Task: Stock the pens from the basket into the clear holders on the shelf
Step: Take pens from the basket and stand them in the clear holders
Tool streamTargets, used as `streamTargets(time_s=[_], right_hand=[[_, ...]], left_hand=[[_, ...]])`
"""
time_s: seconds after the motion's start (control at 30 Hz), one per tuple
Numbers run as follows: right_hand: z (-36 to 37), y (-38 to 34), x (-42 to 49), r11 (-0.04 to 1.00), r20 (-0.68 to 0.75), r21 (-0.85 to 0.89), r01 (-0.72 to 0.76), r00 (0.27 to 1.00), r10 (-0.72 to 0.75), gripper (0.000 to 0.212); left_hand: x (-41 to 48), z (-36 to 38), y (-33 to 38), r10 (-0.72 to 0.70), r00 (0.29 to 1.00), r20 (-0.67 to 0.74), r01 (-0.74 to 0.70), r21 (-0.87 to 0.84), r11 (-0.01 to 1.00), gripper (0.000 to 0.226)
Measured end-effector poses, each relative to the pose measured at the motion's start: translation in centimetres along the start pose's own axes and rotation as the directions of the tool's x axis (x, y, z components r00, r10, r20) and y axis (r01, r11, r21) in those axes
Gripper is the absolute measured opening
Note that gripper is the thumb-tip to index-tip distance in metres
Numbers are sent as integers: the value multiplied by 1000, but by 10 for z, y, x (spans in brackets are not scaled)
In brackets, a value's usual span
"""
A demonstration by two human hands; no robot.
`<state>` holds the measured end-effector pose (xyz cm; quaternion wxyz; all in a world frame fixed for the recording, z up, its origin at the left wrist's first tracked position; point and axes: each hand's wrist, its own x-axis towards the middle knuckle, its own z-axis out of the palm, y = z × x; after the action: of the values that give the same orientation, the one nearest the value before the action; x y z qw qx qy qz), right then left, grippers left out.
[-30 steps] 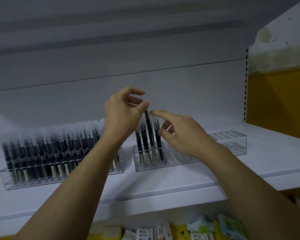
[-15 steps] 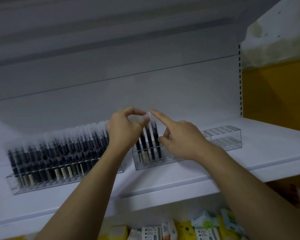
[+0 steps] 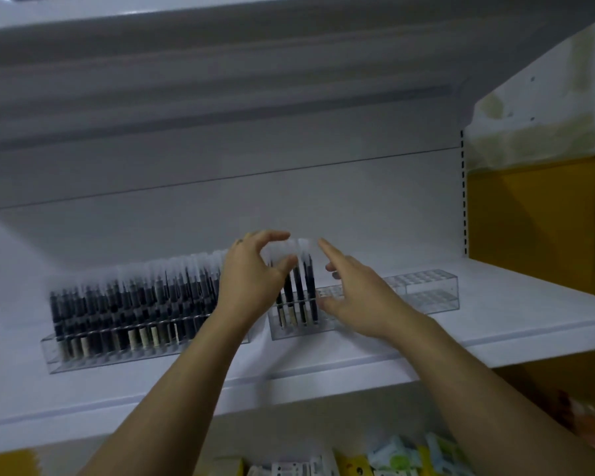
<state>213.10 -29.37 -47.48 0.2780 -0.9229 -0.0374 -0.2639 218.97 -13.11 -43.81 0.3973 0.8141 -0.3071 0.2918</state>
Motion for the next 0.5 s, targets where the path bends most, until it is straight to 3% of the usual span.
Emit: streamTargets(time_s=[0.17, 0.5], right_hand=[[-4, -17, -22, 997, -60, -53, 54, 997, -58, 79], [37, -25, -99, 990, -148, 61, 125, 982, -115, 52]], left_hand=[[-29, -8, 5, 97, 995, -25, -93, 108, 990, 28], [-132, -13, -13, 92, 995, -42, -83, 186, 979, 25]])
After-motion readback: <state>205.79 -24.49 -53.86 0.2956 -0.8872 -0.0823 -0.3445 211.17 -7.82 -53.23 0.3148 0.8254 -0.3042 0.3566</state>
